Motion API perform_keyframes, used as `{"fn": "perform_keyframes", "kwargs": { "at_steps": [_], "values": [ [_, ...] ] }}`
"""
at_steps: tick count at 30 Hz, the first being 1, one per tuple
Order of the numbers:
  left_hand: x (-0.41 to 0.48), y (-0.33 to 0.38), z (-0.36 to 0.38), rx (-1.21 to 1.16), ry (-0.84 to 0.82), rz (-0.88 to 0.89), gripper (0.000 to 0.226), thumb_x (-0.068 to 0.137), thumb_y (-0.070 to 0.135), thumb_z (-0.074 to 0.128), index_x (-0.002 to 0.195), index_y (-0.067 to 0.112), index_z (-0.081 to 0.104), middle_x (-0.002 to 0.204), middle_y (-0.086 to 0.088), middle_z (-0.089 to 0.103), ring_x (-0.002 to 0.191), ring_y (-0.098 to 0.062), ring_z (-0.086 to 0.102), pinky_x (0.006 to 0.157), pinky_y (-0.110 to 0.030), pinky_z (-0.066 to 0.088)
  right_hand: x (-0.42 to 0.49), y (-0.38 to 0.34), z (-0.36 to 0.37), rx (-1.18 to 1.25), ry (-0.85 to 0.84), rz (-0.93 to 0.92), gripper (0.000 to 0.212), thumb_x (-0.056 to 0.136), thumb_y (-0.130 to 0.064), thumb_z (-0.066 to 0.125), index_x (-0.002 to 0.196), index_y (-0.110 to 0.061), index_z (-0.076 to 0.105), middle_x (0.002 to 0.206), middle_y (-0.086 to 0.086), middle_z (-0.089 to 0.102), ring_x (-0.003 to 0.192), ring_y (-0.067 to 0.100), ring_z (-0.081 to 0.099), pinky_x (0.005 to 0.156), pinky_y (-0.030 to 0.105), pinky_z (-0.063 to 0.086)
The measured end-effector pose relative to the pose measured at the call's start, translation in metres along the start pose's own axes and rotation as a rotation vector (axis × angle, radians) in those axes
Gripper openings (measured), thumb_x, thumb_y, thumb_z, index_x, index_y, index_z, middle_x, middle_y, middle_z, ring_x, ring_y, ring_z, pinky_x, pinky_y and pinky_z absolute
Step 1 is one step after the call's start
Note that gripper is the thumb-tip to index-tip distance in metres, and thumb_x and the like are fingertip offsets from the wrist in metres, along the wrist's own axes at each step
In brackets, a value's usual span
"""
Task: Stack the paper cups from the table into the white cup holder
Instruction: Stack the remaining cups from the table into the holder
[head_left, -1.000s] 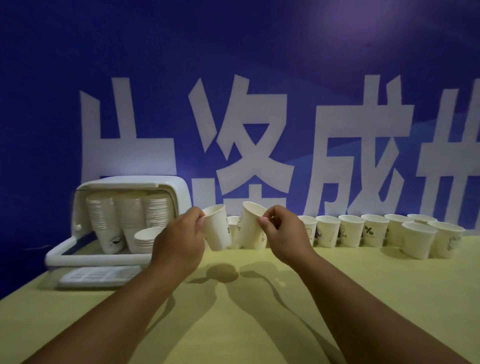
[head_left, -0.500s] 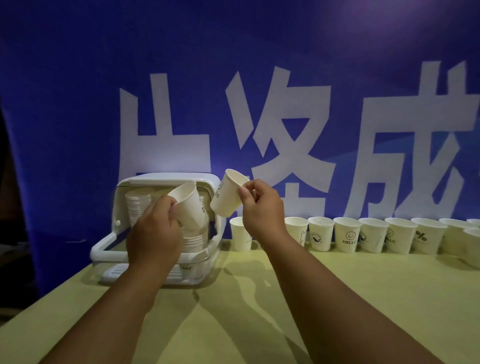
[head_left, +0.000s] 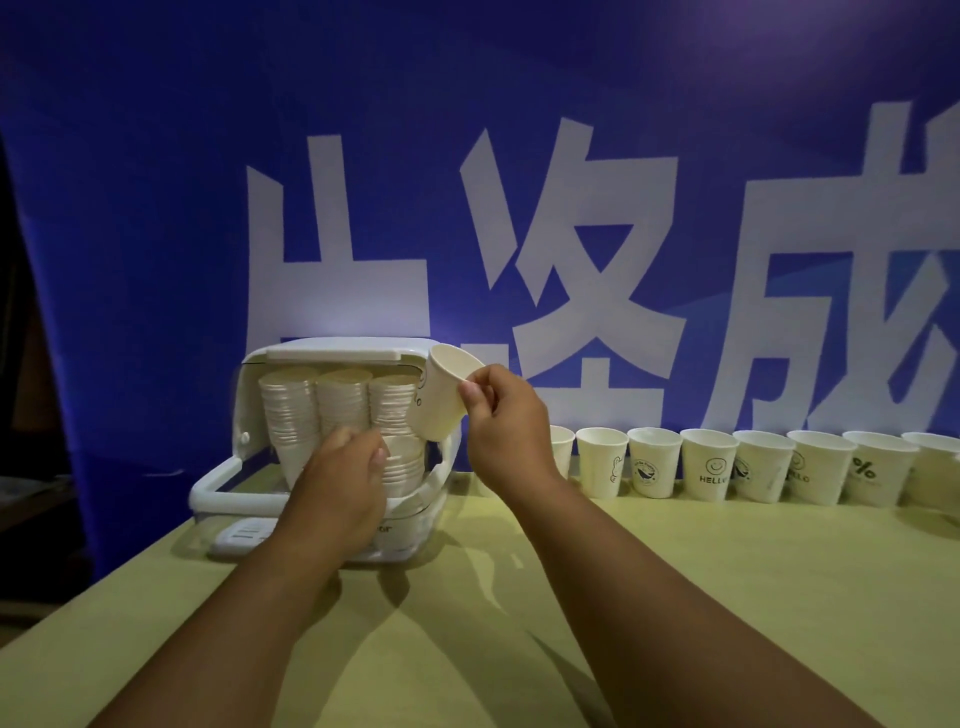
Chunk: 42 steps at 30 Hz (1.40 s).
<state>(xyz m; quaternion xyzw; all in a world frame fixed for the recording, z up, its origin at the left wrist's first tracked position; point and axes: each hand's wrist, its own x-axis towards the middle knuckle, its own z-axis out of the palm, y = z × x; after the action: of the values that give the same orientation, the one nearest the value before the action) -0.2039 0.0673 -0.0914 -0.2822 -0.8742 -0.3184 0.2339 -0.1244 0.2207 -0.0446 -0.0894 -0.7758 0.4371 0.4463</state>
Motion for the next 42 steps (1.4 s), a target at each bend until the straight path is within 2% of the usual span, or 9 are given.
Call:
{"fn": "perform_keyframes", "kwargs": {
  "at_steps": [6,11,15,17,22,26,34,37,42],
  "values": [
    [-0.001,-0.001,-0.002,-0.309,0.103,-0.099,0.012,0.106,0.022,0.047,0.115,0.029,0.051,0.113,0.003,0.063,0.102,-0.018,0.060,0.084,-0.039,0.055,-0.006,-0.004,0.014,-0.056,-0.108,-0.045,0.007,0.101,-0.027,0.056,0.104,-0.025,0.062,0.106,-0.004,0.061,0.091,0.011,0.056,0.071,0.013,0.042],
    [-0.002,0.003,-0.005,-0.376,0.182,-0.060,0.037,0.107,0.029,0.044,0.143,0.036,0.035,0.124,0.006,0.056,0.108,-0.019,0.058,0.088,-0.048,0.058,-0.009,-0.003,0.017,-0.129,-0.255,-0.055,0.014,0.101,-0.026,0.057,0.111,-0.020,0.064,0.108,-0.002,0.061,0.096,0.013,0.057,0.080,0.022,0.046],
    [-0.003,0.003,-0.006,-0.365,0.181,-0.024,0.041,0.105,0.045,0.044,0.144,0.047,0.033,0.139,0.006,0.057,0.115,-0.020,0.061,0.089,-0.053,0.059,-0.012,-0.004,0.018,-0.025,-0.299,0.016,0.033,0.101,-0.028,0.056,0.134,-0.025,0.055,0.109,-0.006,0.062,0.097,0.012,0.062,0.091,0.033,0.056],
    [-0.002,0.001,-0.006,-0.366,0.189,-0.044,0.043,0.104,0.050,0.042,0.145,0.043,0.037,0.135,0.005,0.060,0.111,-0.019,0.064,0.087,-0.051,0.060,-0.013,-0.003,0.020,-0.018,-0.309,0.050,0.044,0.102,-0.030,0.053,0.145,-0.026,0.046,0.123,-0.002,0.062,0.110,0.015,0.061,0.097,0.036,0.054],
    [-0.001,-0.003,-0.004,-0.262,0.197,-0.104,0.024,0.104,0.043,0.047,0.110,0.030,0.066,0.104,0.002,0.071,0.093,-0.017,0.066,0.072,-0.036,0.059,-0.020,0.011,0.034,-0.159,-0.360,0.062,0.042,0.103,-0.032,0.053,0.143,-0.021,0.053,0.141,-0.001,0.059,0.125,0.019,0.057,0.102,0.035,0.046],
    [-0.003,-0.002,-0.003,-0.247,0.189,-0.164,0.021,0.100,0.032,0.062,0.106,0.020,0.077,0.089,0.005,0.068,0.083,-0.015,0.064,0.064,-0.025,0.050,-0.024,0.021,0.040,-0.184,-0.347,0.070,0.036,0.102,-0.026,0.056,0.137,-0.022,0.061,0.135,-0.003,0.063,0.118,0.016,0.060,0.093,0.024,0.045],
    [-0.006,0.000,-0.003,-0.158,0.239,-0.137,0.010,0.097,0.037,0.060,0.097,0.027,0.060,0.097,0.004,0.062,0.086,-0.019,0.061,0.069,-0.039,0.059,-0.026,0.025,0.033,-0.154,-0.269,0.081,0.026,0.101,-0.026,0.056,0.126,-0.026,0.062,0.120,-0.007,0.068,0.093,0.006,0.059,0.080,0.019,0.047],
    [-0.009,0.013,-0.006,-0.110,0.302,-0.057,0.016,0.095,0.032,0.061,0.082,0.025,0.056,0.085,0.006,0.056,0.077,-0.017,0.056,0.064,-0.035,0.054,-0.026,0.024,0.021,-0.178,-0.240,0.102,0.019,0.102,-0.025,0.054,0.117,-0.022,0.066,0.107,-0.006,0.068,0.089,0.009,0.061,0.081,0.021,0.049],
    [-0.021,0.053,0.007,-0.160,0.133,0.015,0.031,0.097,0.029,0.062,0.067,0.026,0.057,0.061,0.007,0.056,0.060,-0.009,0.054,0.053,-0.024,0.038,-0.030,0.031,-0.015,-0.219,-0.197,0.122,0.015,0.100,-0.025,0.058,0.110,-0.021,0.068,0.099,-0.007,0.068,0.082,0.007,0.062,0.079,0.019,0.050]
  ]
}}
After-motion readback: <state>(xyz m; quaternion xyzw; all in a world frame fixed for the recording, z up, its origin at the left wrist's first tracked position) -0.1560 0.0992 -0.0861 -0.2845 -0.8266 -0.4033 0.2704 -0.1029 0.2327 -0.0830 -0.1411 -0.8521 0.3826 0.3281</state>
